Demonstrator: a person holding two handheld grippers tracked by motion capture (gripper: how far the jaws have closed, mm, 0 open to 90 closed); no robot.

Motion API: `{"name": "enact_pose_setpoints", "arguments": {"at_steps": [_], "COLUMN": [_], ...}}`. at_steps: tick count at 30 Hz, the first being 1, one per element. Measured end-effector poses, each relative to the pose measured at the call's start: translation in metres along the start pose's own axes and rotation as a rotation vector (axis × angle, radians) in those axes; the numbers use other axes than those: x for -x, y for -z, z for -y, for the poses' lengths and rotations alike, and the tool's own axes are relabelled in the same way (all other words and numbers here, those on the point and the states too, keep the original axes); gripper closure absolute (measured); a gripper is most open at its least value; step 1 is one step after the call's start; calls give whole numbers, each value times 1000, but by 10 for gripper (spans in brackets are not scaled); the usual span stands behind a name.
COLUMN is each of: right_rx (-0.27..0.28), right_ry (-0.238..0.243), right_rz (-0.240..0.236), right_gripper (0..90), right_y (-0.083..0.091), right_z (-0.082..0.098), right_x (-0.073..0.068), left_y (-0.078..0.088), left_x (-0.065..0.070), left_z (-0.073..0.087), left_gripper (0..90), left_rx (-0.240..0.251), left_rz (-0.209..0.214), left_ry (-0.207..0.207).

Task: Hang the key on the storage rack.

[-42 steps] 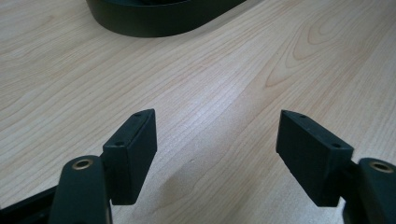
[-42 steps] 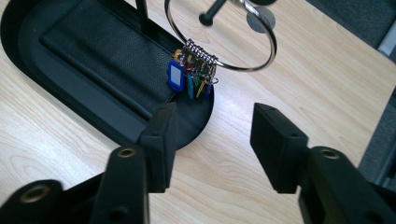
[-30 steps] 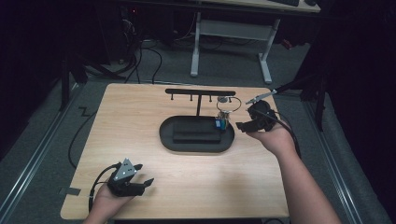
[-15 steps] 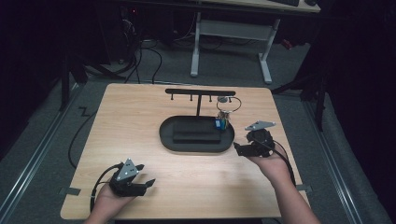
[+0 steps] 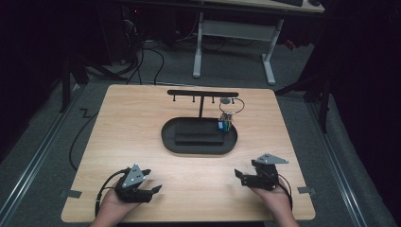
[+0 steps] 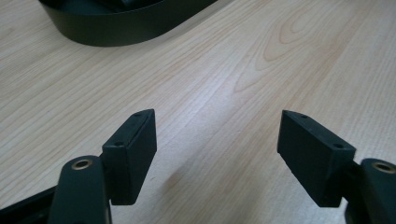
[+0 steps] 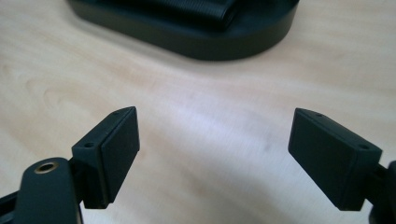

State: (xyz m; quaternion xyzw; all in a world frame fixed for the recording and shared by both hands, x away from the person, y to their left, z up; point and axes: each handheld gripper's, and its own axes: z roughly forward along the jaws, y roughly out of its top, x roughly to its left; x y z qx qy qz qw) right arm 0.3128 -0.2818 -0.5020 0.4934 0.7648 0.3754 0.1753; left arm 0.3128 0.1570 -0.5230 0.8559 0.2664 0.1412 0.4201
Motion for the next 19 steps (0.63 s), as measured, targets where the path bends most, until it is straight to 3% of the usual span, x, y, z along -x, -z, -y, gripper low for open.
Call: {"name": "enact_pose_setpoints", "arguments": {"at_steps": [2,4,5,8,14,19], "right_rx": [35,93,92,129,108,99], "right_ry": [-12,-7,-1,-1,-5,6], "right_rz": [-23,-17,-33,-8,-35,-44], "right_gripper": [169,184,180,180,180,158], "right_y": [6,15,20,30,23,20], "right_z": [20,38,38,33,36,35], "right_x": [-2,-5,-6,-6,-3,-5], "left_y": [0,-1,-1,-7,-10,-7], "left_x": [4,8,8,16,23,21], "left_z": [1,2,2,-2,-3,-1], "left_gripper": [288,288,288,286,281,281], "left_rx": [5,11,11,1,-24,-21], "left_rz": [3,3,3,-6,-27,-33], "left_ry": [-2,-5,-5,-23,-49,-39]}}
